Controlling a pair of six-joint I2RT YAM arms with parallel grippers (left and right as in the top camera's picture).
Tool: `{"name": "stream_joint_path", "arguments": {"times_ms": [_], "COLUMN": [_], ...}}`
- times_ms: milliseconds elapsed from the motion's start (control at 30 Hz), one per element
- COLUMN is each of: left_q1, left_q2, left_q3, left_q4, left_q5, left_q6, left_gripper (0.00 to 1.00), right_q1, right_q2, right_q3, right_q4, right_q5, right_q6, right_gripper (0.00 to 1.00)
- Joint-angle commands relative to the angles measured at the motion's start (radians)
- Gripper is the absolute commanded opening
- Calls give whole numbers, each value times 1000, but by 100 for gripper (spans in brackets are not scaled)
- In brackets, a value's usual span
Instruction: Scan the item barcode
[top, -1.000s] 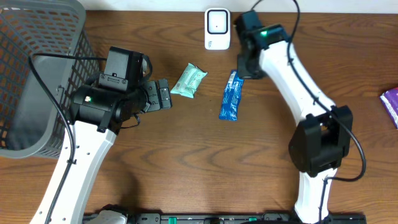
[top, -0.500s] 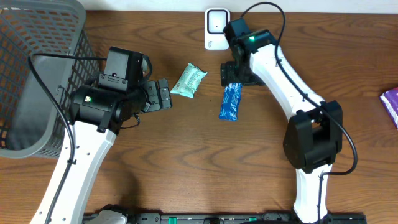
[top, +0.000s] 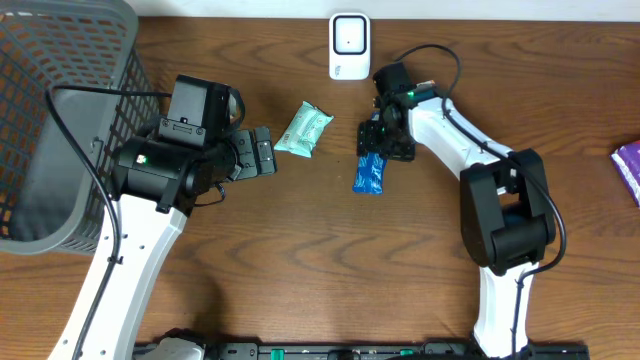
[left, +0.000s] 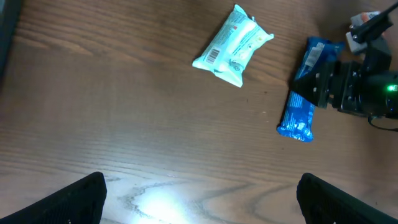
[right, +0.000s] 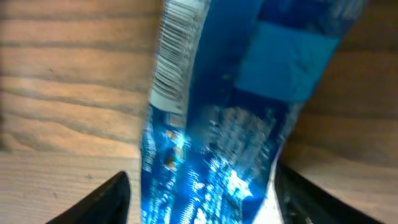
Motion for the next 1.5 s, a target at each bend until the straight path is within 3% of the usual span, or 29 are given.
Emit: {"name": "stream_joint_path", "arguments": {"times_ms": [0, 100, 133, 167, 400, 533, 667, 867, 1033, 1233, 1467], "left_q1": [5, 5, 5, 5, 5, 5, 5, 5, 5, 5, 5], "left_q2": [6, 6, 6, 6, 6, 6, 6, 6, 6, 6, 6], "left_q3": [3, 3, 3, 3, 3, 3, 3, 3, 3, 3, 3], "left_q4": [-3, -3, -3, -3, -3, -3, -3, -3, -3, -3, -3], "left_q5": [-13, -13, -13, -13, -13, -13, -13, -13, -13, -13, -13], "left_q6": [17, 17, 17, 17, 17, 17, 17, 17, 17, 17, 17], "left_gripper": [98, 98, 98, 98, 98, 98, 98, 98, 98, 98, 98], "right_q1": [-8, -20, -25, -28, -50, -29, 34, 79, 106, 134, 197], "right_q2": [34, 34, 34, 34, 12, -18, -18, -3, 8, 8, 14], "right_q3": [-93, -116, -117, -115, 9, 158, 222, 125, -12, -34, -39], "right_q4": [41, 61, 63, 63, -76, -272, -396, -333, -195, -141, -41], "right_q5": [-42, -42, -42, -42, 73, 435, 844, 1082, 1163, 1067, 903], "right_q6": [23, 23, 23, 19, 11, 19, 123, 181, 179, 176, 93], "right_gripper": [52, 24, 8, 1, 1, 1, 1, 1, 1, 3, 20]}}
